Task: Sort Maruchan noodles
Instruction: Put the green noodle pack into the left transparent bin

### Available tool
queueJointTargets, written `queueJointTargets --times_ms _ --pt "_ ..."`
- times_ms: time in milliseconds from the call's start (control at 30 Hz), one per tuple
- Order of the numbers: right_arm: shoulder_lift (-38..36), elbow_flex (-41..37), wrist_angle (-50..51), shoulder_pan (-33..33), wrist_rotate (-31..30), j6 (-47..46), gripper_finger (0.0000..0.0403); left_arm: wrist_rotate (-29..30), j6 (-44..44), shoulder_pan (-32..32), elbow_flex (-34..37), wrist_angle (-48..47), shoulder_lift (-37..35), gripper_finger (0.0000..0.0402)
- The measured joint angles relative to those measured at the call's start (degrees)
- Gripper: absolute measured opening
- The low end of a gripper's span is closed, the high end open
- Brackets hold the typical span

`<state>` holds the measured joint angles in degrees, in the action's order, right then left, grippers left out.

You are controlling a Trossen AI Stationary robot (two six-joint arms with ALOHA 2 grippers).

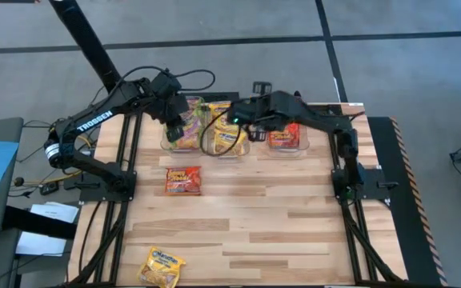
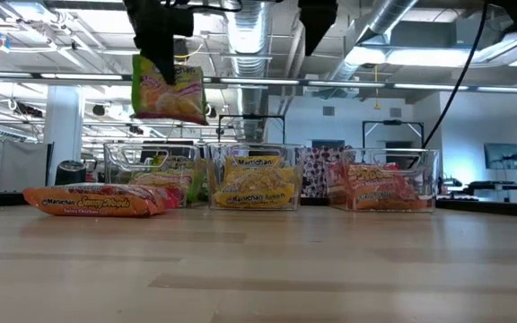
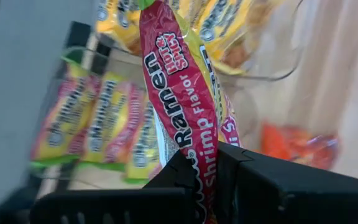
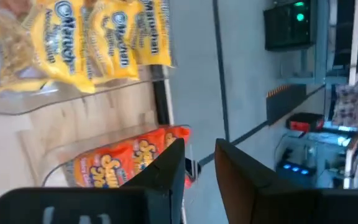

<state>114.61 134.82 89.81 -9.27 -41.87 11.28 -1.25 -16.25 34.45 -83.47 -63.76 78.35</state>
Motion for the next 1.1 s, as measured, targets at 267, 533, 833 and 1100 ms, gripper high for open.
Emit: queueJointTargets --times_ms 267,533,833,1100 --pt "-2.9 -0.1 0.1 -3.3 6.2 -3.0 0.0111 -1.4 -18.5 2.6 0.0 0.1 1.4 0.0004" --pt "-2.7 -0.1 0.2 -4.2 9.0 -2.0 0.0111 -2.1 -26.7 3.7 0.0 -4.2 5.0 0.0004" --pt "-2.7 -0.1 0.2 -4.1 9.6 -1.8 0.0111 -2.9 -26.7 3.7 0.4 -6.9 10.6 0.0004" --pt "-2.7 -0.1 0.2 -4.2 9.6 -1.8 0.0111 -3.4 -28.4 3.7 0.4 -4.8 14.8 0.0004"
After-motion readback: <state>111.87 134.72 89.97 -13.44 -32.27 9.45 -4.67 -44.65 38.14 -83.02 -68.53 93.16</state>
